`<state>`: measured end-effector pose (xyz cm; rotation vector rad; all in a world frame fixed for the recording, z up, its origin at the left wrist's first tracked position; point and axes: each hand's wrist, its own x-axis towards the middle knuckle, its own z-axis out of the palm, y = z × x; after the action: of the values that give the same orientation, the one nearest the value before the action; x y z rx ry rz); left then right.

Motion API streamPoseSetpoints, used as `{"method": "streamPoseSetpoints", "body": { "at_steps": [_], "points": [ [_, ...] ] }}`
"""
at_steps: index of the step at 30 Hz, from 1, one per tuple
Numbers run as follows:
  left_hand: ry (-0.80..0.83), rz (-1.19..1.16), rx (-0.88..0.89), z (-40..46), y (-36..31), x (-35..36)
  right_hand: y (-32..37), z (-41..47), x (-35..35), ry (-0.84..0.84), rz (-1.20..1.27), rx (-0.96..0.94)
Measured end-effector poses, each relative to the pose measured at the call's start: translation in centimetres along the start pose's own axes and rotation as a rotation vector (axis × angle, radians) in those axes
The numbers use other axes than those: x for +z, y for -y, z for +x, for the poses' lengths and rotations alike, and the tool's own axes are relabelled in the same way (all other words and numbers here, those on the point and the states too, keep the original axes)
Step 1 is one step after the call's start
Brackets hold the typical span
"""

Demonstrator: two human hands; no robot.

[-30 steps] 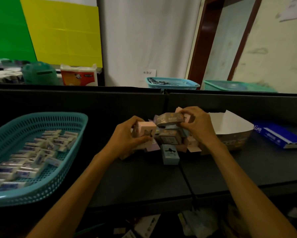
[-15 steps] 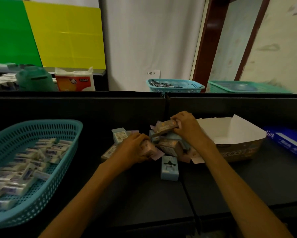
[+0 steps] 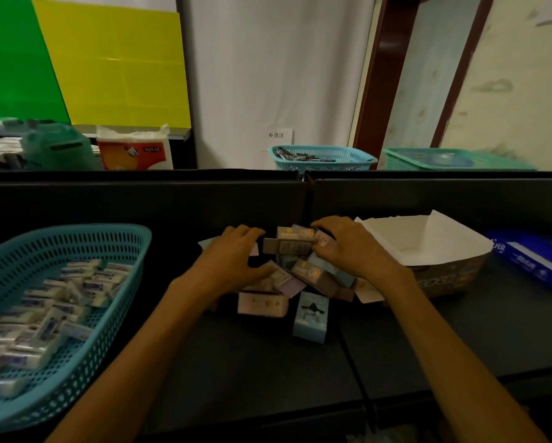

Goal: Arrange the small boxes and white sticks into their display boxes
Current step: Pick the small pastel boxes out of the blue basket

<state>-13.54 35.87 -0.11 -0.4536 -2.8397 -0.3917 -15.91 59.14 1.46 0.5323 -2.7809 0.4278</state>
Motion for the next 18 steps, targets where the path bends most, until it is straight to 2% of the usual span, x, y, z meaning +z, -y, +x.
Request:
{"method": "streamPoseSetpoints", "body": {
  "at_steps": [4,10,18],
  "points": [
    [0.001,0.098,0.009,0.3,-0.6,-0.2,0.5,-1.5,-0.1,0.004,-0.056,-0.007],
    [0.021,0.019,0.077,0.7,-1.2,0.6,-0.6,-4.2,-0.9,-0.016,-0.050,0.089],
    [0.043,0.037,0.080,1.8,-2.1,1.8,-1.9,-5.1,-1.3,-0.017,-0.067,0.150]
  ]
}}
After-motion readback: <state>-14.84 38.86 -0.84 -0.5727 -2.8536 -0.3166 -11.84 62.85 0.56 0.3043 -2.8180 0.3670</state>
